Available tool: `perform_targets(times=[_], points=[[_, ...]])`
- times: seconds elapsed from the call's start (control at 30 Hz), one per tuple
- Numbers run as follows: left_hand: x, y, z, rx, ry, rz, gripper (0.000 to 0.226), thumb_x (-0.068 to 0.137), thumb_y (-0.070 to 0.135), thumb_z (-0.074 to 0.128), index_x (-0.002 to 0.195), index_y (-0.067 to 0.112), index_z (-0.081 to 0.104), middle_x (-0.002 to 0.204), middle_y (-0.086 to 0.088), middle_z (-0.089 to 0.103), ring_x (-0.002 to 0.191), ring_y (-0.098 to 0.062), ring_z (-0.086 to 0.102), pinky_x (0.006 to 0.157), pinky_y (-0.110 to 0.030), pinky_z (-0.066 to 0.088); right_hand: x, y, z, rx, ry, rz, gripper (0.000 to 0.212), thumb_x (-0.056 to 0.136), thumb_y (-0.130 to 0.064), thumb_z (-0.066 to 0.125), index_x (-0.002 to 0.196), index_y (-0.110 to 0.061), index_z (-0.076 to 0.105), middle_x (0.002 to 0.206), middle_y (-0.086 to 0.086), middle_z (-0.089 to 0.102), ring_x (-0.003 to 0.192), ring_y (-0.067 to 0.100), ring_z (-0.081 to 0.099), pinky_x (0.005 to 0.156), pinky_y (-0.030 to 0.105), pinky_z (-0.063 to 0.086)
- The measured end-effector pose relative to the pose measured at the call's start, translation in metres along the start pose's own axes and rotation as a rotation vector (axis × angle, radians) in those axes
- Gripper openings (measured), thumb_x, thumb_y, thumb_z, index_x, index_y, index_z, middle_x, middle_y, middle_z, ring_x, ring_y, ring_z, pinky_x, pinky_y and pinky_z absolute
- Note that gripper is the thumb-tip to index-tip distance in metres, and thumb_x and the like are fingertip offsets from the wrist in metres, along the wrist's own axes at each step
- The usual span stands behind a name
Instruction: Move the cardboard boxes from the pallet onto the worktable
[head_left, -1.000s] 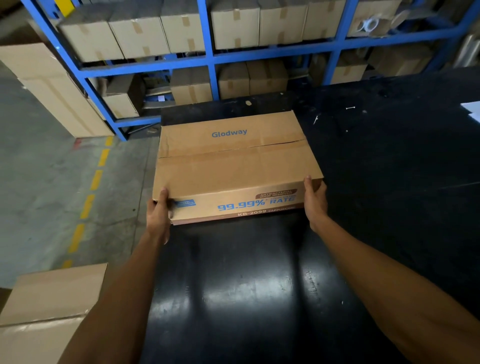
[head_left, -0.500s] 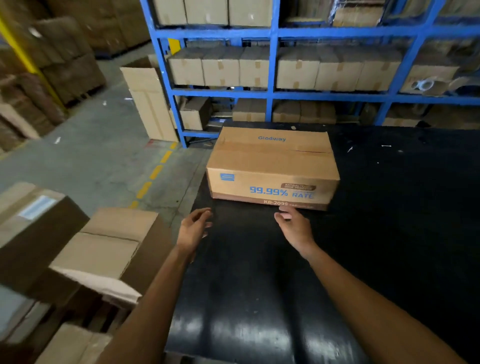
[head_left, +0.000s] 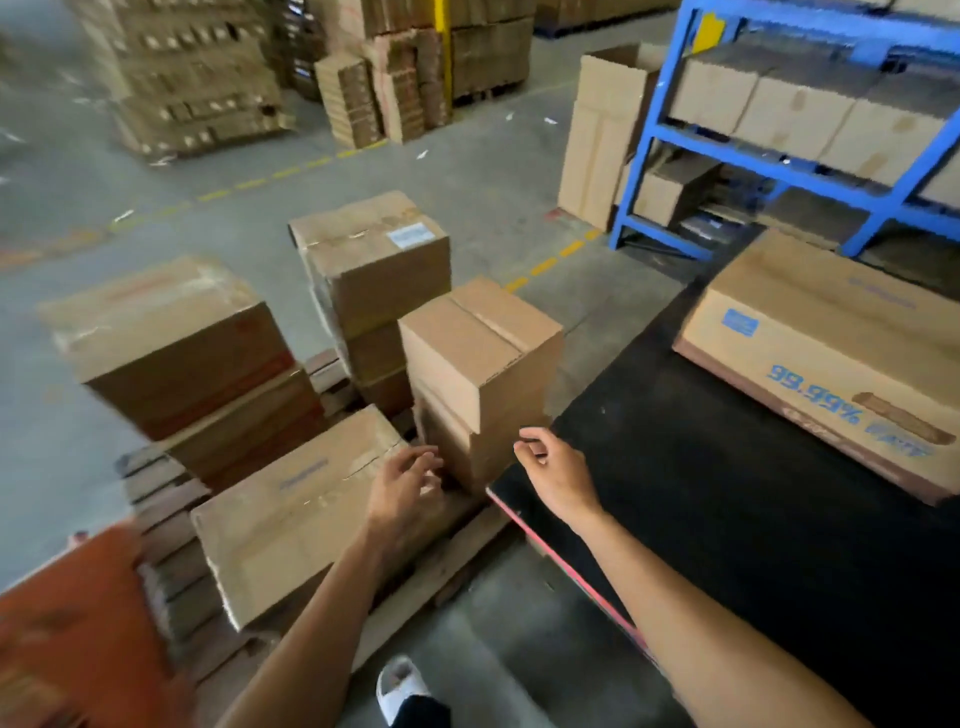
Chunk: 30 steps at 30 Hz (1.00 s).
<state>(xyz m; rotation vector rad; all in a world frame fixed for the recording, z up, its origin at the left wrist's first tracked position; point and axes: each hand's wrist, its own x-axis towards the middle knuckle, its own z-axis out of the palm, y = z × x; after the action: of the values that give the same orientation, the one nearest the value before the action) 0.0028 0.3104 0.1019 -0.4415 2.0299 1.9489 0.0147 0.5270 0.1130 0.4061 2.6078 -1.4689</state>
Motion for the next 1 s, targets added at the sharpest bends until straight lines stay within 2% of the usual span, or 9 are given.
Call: perform_targets(times=[0.1,0.2,0.37,0.43,0.57,0.73,0.8,0.9,1.0], points=[[0.008,-0.037,-0.083,-0.028,0.074,-0.047,0.019,0.102,0.024,0.056,0.115,0.017,0.067,0.11,-0.01,0.07,0.101,-0.032,0.068,0.08,-0.034,0.059,0.024,-0.017,0.067,-0.055,-0.192,0.002,0.033,0.098,-0.035,0.06,0.128,-0.022,0.063,0.093,-0.019,0.066,0.088,0.004,0.065,0.078,0.019,0.046],[0.022,-0.079,-0.155,-0.047,0.197,-0.14,0.017,0.102,0.025,0.056,0.114,0.021,0.067,0.113,-0.01,0.068,0.106,-0.036,0.064,0.092,-0.046,0.054,0.051,-0.028,0.128,-0.133,-0.381,0.022,0.042,0.099,-0.034,0.058,0.138,-0.019,0.054,0.114,-0.01,0.068,0.101,0.006,0.063,0.08,0.015,0.045],[0.052,-0.132,-0.229,-0.001,0.415,-0.343,0.029,0.1,0.018,0.057,0.128,0.014,0.061,0.119,-0.013,0.063,0.105,-0.031,0.06,0.077,-0.031,0.049,0.093,-0.031,0.207,-0.342,-0.538,0.082,0.059,0.099,-0.043,0.055,0.153,-0.025,0.035,0.153,-0.002,0.045,0.139,0.02,0.043,0.109,0.033,0.036],[0.068,-0.155,-0.253,0.034,0.462,-0.419,0.04,0.098,0.017,0.059,0.138,0.011,0.055,0.125,-0.014,0.061,0.103,-0.027,0.058,0.072,-0.028,0.047,0.112,-0.029,0.236,-0.407,-0.57,0.11,0.064,0.099,-0.043,0.055,0.155,-0.026,0.029,0.159,-0.001,0.036,0.144,0.022,0.037,0.113,0.036,0.033],[0.099,-0.199,-0.29,0.067,0.524,-0.532,0.061,0.094,0.019,0.068,0.148,0.011,0.042,0.14,-0.012,0.054,0.121,-0.031,0.058,0.1,-0.04,0.047,0.152,-0.009,0.283,-0.498,-0.581,0.141,0.072,0.099,-0.042,0.056,0.159,-0.022,0.02,0.164,0.001,0.024,0.149,0.023,0.027,0.117,0.038,0.027],[0.14,-0.277,-0.32,0.027,0.58,-0.599,0.086,0.083,0.043,0.076,0.151,0.017,0.03,0.135,-0.013,0.058,0.117,-0.034,0.062,0.099,-0.054,0.051,0.22,0.053,0.329,-0.611,-0.525,0.223,0.088,0.097,-0.047,0.058,0.16,-0.017,0.003,0.168,0.009,0.001,0.154,0.028,0.002,0.124,0.047,0.013],[0.149,-0.297,-0.322,-0.047,0.573,-0.645,0.092,0.076,0.05,0.08,0.149,0.018,0.033,0.129,-0.014,0.061,0.111,-0.035,0.065,0.092,-0.055,0.056,0.238,0.072,0.337,-0.581,-0.498,0.291,0.094,0.095,-0.048,0.06,0.159,-0.015,-0.001,0.168,0.01,0.002,0.154,0.028,0.005,0.124,0.045,0.014],[0.159,-0.317,-0.317,-0.093,0.587,-0.665,0.085,0.071,0.046,0.086,0.14,0.02,0.044,0.125,-0.007,0.065,0.109,-0.024,0.066,0.093,-0.045,0.057,0.261,0.097,0.344,-0.505,-0.48,0.437,0.103,0.089,-0.057,0.063,0.16,-0.019,-0.001,0.165,0.009,0.021,0.149,0.032,0.026,0.119,0.045,0.027],[0.164,-0.328,-0.31,-0.171,0.63,-0.668,0.078,0.07,0.042,0.089,0.137,0.022,0.052,0.122,0.0,0.069,0.103,-0.013,0.067,0.092,-0.036,0.056,0.273,0.114,0.343,-0.434,-0.478,0.552,0.107,0.077,-0.069,0.069,0.159,-0.024,0.017,0.157,0.007,0.038,0.142,0.032,0.038,0.112,0.046,0.035]])
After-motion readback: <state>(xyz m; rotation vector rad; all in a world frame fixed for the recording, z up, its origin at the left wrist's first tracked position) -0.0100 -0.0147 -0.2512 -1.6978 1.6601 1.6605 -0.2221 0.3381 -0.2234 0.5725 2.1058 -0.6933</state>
